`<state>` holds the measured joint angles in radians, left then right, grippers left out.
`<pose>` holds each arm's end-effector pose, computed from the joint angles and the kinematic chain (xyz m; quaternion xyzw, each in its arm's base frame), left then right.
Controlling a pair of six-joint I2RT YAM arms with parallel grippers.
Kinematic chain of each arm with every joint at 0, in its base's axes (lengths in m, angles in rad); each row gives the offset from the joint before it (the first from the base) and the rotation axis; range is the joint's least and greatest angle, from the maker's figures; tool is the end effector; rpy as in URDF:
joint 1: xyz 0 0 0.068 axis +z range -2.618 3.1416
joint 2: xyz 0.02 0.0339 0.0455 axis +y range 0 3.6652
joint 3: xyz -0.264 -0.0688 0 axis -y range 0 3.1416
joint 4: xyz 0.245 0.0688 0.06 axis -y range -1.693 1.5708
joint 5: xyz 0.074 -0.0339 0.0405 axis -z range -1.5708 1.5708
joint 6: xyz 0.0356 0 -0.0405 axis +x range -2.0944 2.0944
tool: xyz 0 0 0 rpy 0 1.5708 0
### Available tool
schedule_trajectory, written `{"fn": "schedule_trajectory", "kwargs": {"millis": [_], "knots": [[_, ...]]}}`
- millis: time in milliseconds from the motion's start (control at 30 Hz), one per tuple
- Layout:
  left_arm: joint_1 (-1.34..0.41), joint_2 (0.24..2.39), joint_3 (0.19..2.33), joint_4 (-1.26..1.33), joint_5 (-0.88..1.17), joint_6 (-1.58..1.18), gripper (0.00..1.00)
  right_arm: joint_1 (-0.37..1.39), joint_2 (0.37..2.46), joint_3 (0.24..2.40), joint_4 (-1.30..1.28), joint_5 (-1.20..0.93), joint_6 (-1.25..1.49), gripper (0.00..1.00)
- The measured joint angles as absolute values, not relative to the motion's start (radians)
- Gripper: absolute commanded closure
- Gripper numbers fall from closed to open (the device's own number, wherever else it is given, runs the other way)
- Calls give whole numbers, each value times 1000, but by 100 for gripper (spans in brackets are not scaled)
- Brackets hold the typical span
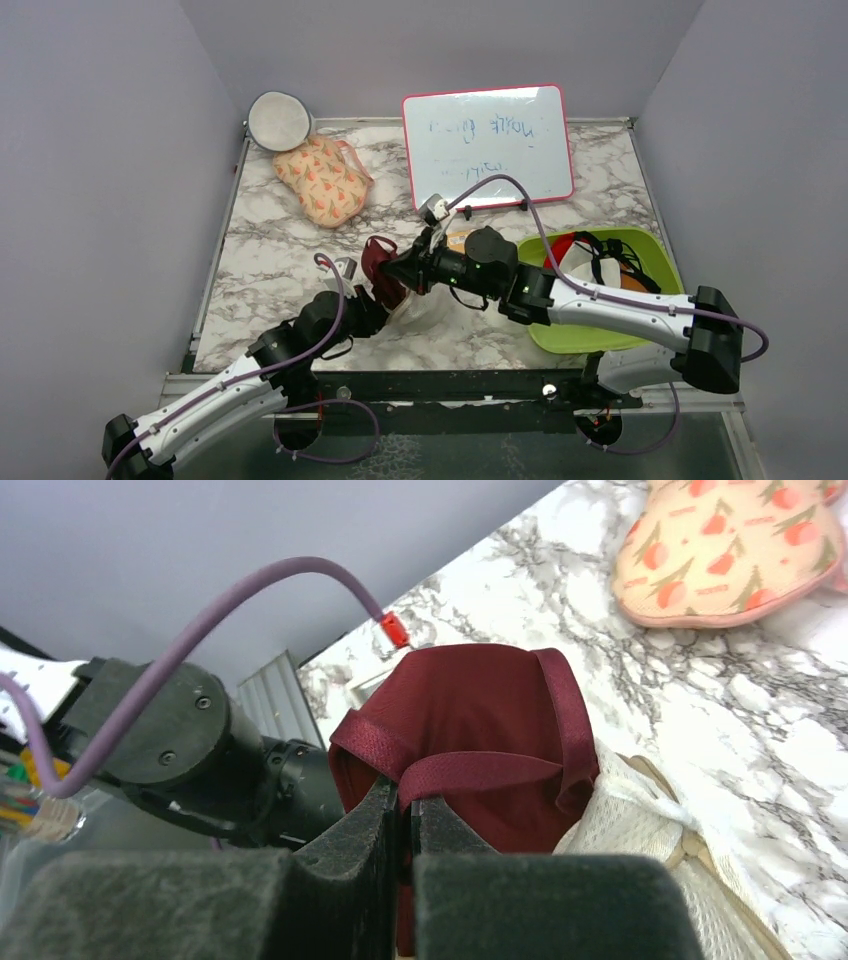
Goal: Unzip the laundry bag and remove the bra
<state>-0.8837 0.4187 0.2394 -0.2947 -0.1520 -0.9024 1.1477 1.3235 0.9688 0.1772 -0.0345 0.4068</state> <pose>0.0852 -0.0953 0.1863 -0.0475 0.8505 -0.3643 0.3764 0.1277 0.2867 0.3213 -0.2880 0.7109 0.4594 0.4480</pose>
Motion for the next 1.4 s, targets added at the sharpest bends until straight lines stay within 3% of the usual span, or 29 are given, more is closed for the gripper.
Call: {"fn": "schedule_trajectory", "kwargs": {"millis": [300,600,867,1067,1400], "knots": [[-884,405,243,-291,-141,-895,100,1146,1402,780,352,84,437,99],[-884,451,232,-236,-79,-906,100,1146,1536,906,372,87,498,99],[-884,404,231,-247,-76,-908,100,1146,1417,954,323,153,680,99],[-884,371,231,-265,-81,-907,100,1145,1240,868,319,250,888,99],[-884,416,236,-274,-83,-906,100,1145,1313,857,273,239,913,99]]}}
